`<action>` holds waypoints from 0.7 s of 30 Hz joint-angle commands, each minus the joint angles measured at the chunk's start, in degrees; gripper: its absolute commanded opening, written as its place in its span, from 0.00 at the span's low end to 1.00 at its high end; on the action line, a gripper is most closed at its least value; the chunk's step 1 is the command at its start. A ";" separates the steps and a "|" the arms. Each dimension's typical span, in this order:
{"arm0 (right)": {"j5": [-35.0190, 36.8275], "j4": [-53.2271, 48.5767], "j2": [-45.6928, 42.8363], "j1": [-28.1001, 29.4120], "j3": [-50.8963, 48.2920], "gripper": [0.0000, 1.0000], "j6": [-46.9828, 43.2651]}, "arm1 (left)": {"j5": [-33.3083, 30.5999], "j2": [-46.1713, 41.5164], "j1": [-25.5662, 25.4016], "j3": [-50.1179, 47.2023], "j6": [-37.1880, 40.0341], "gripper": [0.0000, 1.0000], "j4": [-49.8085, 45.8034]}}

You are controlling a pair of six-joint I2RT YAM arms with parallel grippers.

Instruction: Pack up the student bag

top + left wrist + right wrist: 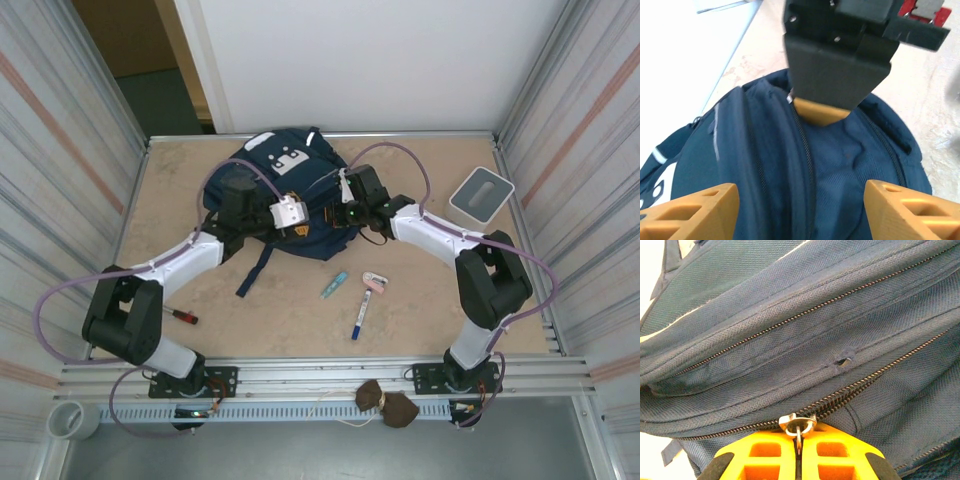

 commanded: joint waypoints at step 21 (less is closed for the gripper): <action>10.61 -4.23 1.11 -3.24 3.86 0.00 -4.77 | 11.54 -1.35 16.24 -5.40 -6.37 0.05 12.52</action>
